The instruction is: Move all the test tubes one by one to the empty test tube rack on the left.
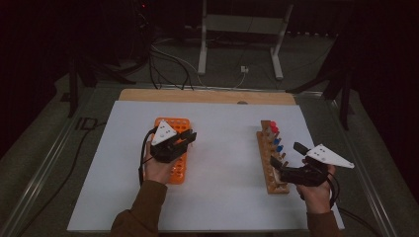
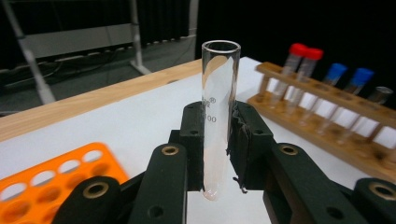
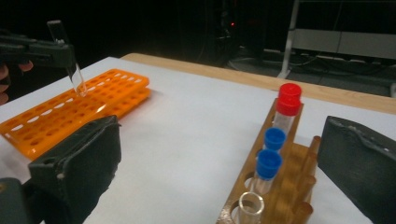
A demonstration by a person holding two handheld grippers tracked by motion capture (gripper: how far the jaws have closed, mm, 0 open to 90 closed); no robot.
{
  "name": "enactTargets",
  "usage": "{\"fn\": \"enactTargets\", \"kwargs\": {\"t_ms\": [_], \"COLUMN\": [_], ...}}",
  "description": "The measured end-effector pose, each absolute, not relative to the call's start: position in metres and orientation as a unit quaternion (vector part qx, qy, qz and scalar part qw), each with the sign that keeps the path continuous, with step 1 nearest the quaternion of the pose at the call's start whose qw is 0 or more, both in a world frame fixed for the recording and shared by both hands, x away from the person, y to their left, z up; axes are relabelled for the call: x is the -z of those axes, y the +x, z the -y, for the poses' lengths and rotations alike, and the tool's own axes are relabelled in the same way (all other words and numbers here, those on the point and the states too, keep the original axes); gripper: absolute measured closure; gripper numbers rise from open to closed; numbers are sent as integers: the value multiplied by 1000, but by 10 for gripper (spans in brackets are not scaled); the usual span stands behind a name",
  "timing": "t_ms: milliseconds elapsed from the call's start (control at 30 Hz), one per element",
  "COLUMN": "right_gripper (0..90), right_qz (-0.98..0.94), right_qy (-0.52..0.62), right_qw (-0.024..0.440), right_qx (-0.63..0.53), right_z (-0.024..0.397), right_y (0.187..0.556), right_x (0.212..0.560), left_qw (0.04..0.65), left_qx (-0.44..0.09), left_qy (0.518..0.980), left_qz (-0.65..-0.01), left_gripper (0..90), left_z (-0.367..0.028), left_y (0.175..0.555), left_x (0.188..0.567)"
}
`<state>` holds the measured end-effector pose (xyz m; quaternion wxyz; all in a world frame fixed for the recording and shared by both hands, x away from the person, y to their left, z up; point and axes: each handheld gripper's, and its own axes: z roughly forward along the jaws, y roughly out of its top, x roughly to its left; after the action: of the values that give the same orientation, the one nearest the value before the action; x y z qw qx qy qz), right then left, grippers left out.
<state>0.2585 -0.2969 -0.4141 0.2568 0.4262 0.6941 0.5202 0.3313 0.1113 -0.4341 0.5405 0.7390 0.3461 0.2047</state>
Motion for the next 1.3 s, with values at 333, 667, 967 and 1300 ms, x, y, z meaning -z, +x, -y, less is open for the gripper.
{"fn": "enactTargets", "kwargs": {"t_ms": [333, 667, 967, 1300], "right_gripper": [3, 3, 3, 3], "right_qz": [-685, -683, -686, -689], "right_qy": [432, 432, 431, 428], "right_qw": [263, 263, 263, 262], "right_qx": [-524, -527, -524, -523], "right_z": [303, 304, 303, 302], "right_y": [257, 256, 256, 256], "right_x": [414, 415, 416, 417], "left_qw": [509, 466, 412, 371], "left_qx": [-224, -232, -207, -199], "left_qy": [743, 757, 787, 807], "left_qz": [-373, -395, -410, -414], "left_gripper": [767, 767, 768, 772], "left_z": [-122, -125, -127, -121], "left_y": [349, 360, 360, 363], "left_x": [448, 464, 475, 474]}}
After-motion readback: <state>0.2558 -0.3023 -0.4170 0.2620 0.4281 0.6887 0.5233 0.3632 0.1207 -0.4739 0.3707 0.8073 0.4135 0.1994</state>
